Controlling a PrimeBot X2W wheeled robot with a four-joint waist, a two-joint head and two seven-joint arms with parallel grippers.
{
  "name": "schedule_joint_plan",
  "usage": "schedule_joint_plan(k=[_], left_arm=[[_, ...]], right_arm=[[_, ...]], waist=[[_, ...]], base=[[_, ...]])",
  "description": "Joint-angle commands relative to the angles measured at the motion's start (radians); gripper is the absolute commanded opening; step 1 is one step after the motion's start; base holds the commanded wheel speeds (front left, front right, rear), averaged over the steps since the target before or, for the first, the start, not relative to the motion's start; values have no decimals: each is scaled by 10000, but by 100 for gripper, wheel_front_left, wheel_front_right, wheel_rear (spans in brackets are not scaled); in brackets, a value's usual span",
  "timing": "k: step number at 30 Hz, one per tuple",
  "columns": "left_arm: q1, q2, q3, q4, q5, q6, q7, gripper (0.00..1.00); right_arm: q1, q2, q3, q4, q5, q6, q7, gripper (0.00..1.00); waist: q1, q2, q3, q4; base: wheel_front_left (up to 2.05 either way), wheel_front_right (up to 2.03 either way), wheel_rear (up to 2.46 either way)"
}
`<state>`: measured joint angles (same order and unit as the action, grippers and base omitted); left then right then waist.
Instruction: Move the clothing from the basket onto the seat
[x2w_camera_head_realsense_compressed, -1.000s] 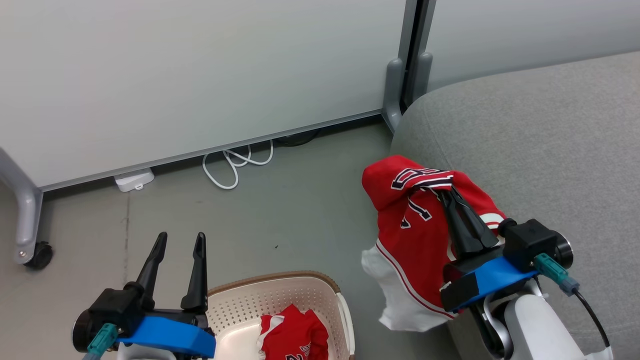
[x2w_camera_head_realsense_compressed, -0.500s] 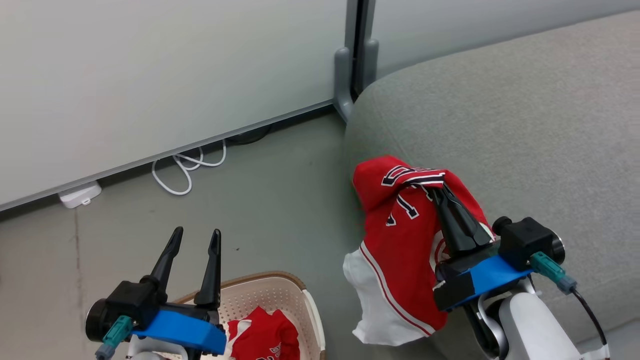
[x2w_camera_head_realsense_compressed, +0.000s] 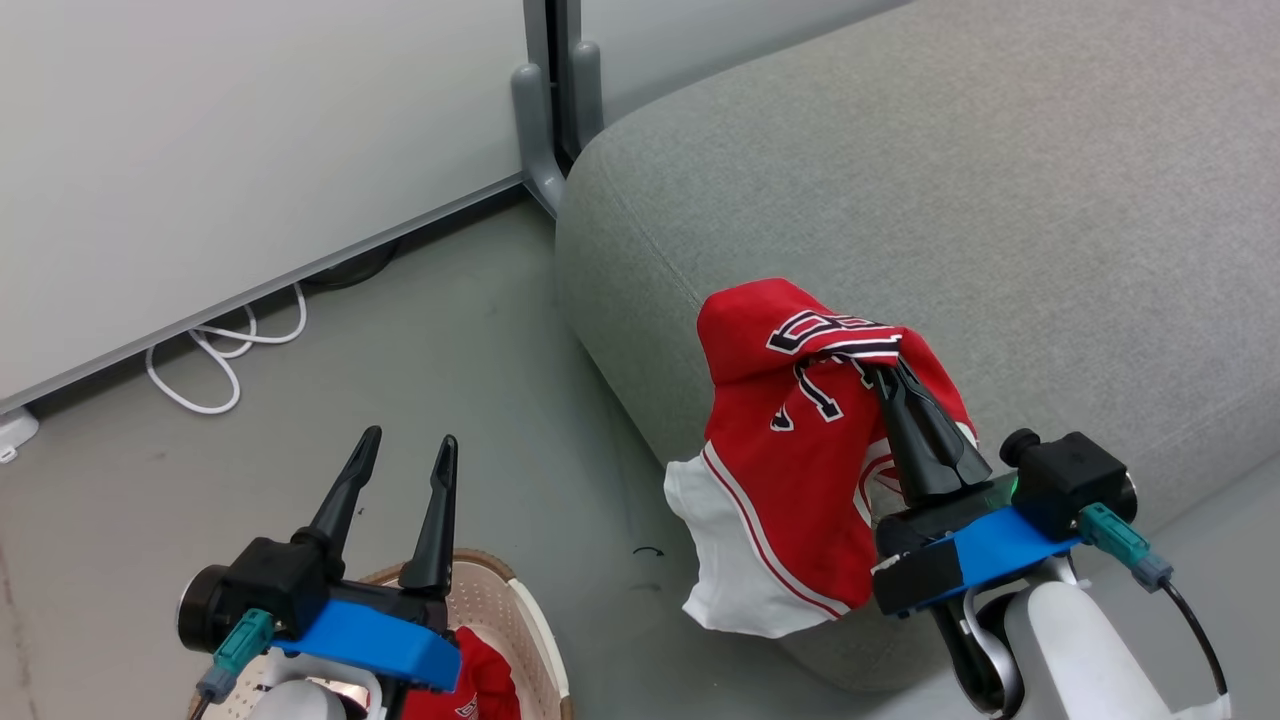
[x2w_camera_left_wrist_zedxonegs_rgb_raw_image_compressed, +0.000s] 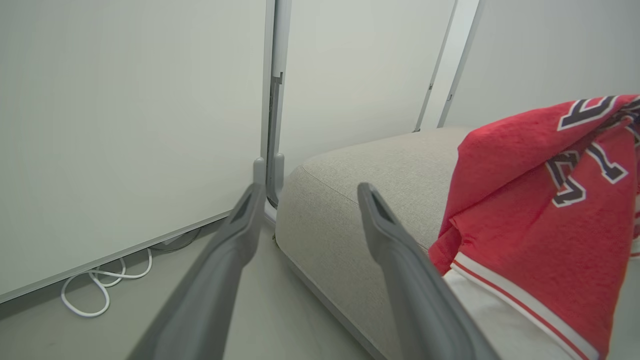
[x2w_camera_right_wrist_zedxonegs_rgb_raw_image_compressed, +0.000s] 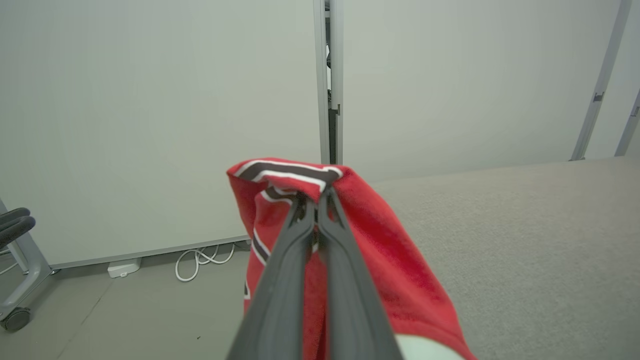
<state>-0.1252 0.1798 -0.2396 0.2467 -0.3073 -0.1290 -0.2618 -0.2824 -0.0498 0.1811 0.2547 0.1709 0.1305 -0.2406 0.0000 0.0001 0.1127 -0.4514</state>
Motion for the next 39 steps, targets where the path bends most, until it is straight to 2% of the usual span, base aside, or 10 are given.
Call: schedule_joint_plan(k=[1, 9, 18, 22, 26, 32, 39], left_arm=[[-139, 83, -33, -34, -38, -15, -48, 100], [-280, 218, -154, -81, -71, -15, -48, 100], [-565, 336, -490, -300, 41, -16, -49, 100], [-881, 510, -733, -528, 87, -16, -48, 100], [-1251, 669, -846, -843, 90, -16, -48, 100], [-1897, 965, -1117, -1456, 274, -16, -48, 100], [-2520, 1241, -1535, -1920, 337, -16, -48, 100]], right_arm=[[-41, -12, -50, -2, 70, 5, -74, 0], [-463, -12, -392, 212, 216, 5, -117, 0], [-2582, -15, -1594, 1232, 140, 5, 255, 0], [-4086, -7, -2668, 1841, 9, 5, 315, 0], [-5675, -53, -3911, 2442, -587, 5, 291, 0], [-7747, -751, -5975, 3130, -1293, 5, 193, 0], [-8515, -1423, -7643, 4203, -2579, 5, 461, 0]], waist=[[0, -1, 137, -170], [0, -1, 355, -203], [0, -1, 1109, 234], [0, -1, 1784, 589], [0, -1, 2581, 900], [0, -1, 3825, 1369], [0, -1, 4949, 1806]], base=[[0, 0, 0], [0, 0, 0], [0, 0, 0], [0, 0, 0], [0, 0, 0], [0, 0, 0], [0, 0, 0]])
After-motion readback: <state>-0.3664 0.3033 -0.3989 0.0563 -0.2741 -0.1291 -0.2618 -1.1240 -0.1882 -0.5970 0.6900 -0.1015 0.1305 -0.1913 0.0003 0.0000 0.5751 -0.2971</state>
